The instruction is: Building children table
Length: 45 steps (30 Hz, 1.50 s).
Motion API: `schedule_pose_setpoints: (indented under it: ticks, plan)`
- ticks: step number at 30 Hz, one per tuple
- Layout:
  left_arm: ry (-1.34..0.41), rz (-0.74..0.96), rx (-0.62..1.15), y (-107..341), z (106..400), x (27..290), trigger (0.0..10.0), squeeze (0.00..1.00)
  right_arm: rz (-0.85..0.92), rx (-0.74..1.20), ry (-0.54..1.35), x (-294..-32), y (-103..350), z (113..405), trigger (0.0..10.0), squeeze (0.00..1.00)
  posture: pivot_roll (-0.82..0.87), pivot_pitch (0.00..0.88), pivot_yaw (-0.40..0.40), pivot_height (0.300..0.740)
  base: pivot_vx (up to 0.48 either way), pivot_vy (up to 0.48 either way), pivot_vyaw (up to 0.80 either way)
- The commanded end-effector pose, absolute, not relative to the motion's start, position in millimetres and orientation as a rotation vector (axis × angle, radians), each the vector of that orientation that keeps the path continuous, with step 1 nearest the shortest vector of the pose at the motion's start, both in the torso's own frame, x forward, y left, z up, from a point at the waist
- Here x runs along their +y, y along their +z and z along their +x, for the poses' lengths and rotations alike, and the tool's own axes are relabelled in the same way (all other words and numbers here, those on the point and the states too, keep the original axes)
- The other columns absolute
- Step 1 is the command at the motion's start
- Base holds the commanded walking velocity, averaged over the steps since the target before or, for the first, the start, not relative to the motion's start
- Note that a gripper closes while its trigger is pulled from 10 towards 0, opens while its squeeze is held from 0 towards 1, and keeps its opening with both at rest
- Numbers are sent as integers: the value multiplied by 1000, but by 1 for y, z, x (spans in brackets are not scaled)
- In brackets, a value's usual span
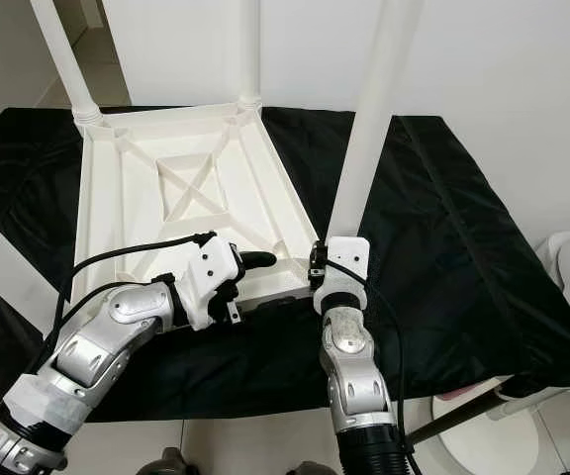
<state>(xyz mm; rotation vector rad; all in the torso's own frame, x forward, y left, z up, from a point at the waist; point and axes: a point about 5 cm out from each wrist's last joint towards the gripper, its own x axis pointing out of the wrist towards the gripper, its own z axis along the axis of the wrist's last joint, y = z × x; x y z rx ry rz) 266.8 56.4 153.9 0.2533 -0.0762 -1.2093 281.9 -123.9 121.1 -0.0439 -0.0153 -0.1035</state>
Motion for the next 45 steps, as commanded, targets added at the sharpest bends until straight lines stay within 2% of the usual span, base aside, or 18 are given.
schedule_pose_setpoints:
  ticks: [1, 14, 15, 16, 17, 21, 29, 31, 33, 34, 36, 42, 43, 45]
  plan:
    - [-1314, 274, -72, 153, 263, 53, 10000, 0, 3, 4, -112, -115, 119, 278, 10000, 1000, 13, 0, -26, 740, 0, 0, 0]
    - [-1314, 264, -74, 153, 261, 52, 10000, 0, 7, -79, -66, -132, 134, 271, 10000, 1000, 5, 0, -30, 740, 0, 0, 0]
    - [-1314, 263, -75, 154, 261, 52, 10000, 0, 9, -82, -39, -132, 135, 270, 10000, 247, 4, 0, -29, 740, 0, 0, 0]
    - [-1314, 263, -75, 154, 261, 52, 10000, 0, 9, -82, -39, -132, 135, 270, 10000, 247, 4, 0, -29, 740, 0, 0, 0]
    - [-1315, 262, -75, 154, 261, 52, 10000, 0, 9, -85, -12, -134, 135, 268, 10000, 0, 2, 0, -26, 740, 0, 0, 0]
    - [-1318, 259, -78, 155, 260, 51, 10000, 0, -26, -130, 88, -144, 145, 261, 10000, 0, 0, 0, -26, 740, 0, 0, 0]
    - [-1314, 256, -85, 157, 261, 51, 10000, 0, -32, -200, 112, -147, 158, 252, 10000, 0, 1, 0, -30, 740, 0, 0, 0]
    - [-1310, 247, -90, 159, 261, 51, 10000, 0, -28, -231, 130, -143, 162, 244, 10000, 0, 0, 0, -32, 740, 0, 0, 0]
    - [-1298, 211, -103, 164, 261, 52, 10000, 0, -9, -266, 181, -133, 165, 223, 10000, 0, -7, 0, -30, 740, 0, 0, 0]
    - [-1298, 211, -103, 164, 261, 52, 10000, 0, -9, -266, 181, -133, 165, 223, 10000, 0, -7, 0, -30, 740, 0, 0, 0]
    - [-1281, 175, -114, 169, 263, 52, 10000, 0, 12, -248, 240, -126, 160, 205, 10000, 0, -12, 0, -27, 740, 0, 0, 0]
    - [-1174, 130, -106, 178, 277, 51, 10000, 0, -10, -185, 325, -123, 149, 191, 10000, 0, -23, 0, -18, 740, 0, 0, 0]
    - [-1146, 103, -110, 182, 282, 51, 10000, 0, -25, -172, 343, -124, 146, 191, 8627, 0, -23, 0, -15, 740, 0, 0, 0]
    - [-1133, 86, -118, 185, 285, 51, 10000, 0, -25, -161, 351, -125, 145, 191, 8980, 0, -23, 0, -15, 740, 0, 0, 0]
